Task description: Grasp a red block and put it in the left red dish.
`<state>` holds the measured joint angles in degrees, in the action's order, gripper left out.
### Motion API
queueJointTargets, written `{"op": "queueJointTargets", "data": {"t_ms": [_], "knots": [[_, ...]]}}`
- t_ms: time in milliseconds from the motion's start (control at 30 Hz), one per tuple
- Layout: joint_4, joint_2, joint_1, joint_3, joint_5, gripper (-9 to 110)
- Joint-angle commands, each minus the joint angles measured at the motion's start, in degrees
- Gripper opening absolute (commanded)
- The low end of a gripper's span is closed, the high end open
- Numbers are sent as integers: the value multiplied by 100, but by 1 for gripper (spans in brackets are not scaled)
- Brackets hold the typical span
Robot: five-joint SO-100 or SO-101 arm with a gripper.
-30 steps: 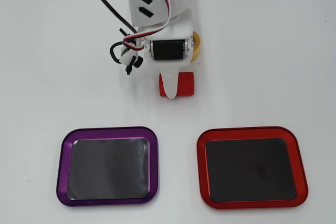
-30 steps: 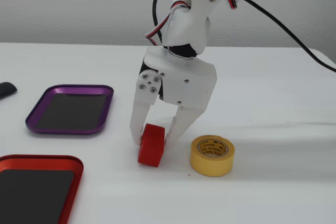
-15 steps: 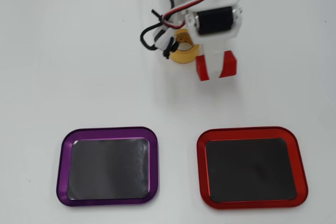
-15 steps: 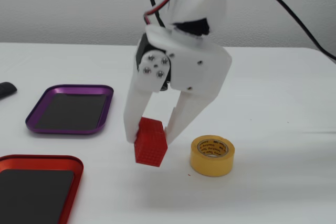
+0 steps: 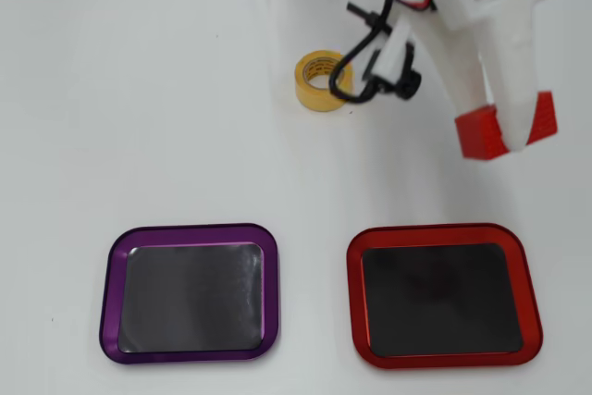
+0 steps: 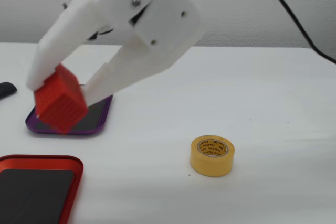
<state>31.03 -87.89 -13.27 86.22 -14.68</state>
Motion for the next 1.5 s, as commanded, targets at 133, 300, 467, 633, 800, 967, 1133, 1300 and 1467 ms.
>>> {"op": "queueJointTargets", "data": {"t_ms": [133, 300, 467, 633, 800, 967, 1133, 1300, 1467], "knots": [[-387, 1556, 0, -1521, -88, 0], [-299, 2399, 246, -2285, -114, 0], [114, 2663, 246, -2505, -132, 0], [519, 2654, 193, -2514, -88, 0], [861, 2654, 185, -2514, -97, 2], [1239, 2654, 185, -2514, -79, 11], [1257, 2654, 202, -2514, -79, 12], [1600, 2602, 185, -2698, -70, 13], [2953, 2171, 167, -3410, -44, 13]]}}
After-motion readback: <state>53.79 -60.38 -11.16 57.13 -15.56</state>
